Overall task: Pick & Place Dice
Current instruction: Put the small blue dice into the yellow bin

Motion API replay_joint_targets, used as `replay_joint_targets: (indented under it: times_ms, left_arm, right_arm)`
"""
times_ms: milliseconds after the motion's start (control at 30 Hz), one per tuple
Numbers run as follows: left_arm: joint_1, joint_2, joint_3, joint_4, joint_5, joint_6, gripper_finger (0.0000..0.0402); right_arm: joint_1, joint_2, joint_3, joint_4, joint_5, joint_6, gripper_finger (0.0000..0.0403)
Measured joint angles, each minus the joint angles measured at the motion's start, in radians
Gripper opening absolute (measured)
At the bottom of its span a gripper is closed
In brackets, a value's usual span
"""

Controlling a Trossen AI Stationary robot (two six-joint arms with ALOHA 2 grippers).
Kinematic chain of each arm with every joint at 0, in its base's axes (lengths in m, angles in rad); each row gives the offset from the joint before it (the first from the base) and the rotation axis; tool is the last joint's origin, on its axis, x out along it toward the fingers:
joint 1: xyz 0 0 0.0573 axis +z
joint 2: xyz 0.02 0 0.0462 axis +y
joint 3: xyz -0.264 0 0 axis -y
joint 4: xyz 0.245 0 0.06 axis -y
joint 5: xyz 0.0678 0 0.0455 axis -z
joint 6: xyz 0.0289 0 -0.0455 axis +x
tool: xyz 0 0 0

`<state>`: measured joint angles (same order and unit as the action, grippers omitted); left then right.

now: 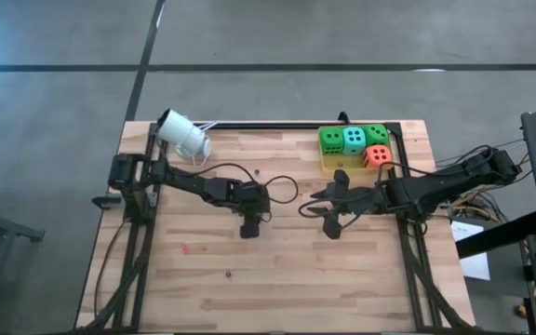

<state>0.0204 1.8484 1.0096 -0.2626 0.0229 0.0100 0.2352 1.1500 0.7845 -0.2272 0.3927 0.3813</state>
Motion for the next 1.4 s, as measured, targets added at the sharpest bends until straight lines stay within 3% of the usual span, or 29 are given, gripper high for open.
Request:
replay_joint_targets:
  times_ms: [833,1233,1400]
  left_arm:
    - [0.000,0.000,-0.062,0.095,-0.008,0.071,0.0145]
    - [-0.002,0.000,-0.065,0.091,-0.004,0.076,0.0052]
    - [-0.002,0.000,-0.065,0.092,-0.007,0.075,0.0046]
  right_arm:
    - [0.000,0.000,0.000,0.000,0.000,0.000,0.0183]
    - [0.000,0.000,0.000,0.000,0.000,0.001,0.0182]
    - [0.000,0.000,0.000,0.000,0.000,0.005,0.0183]
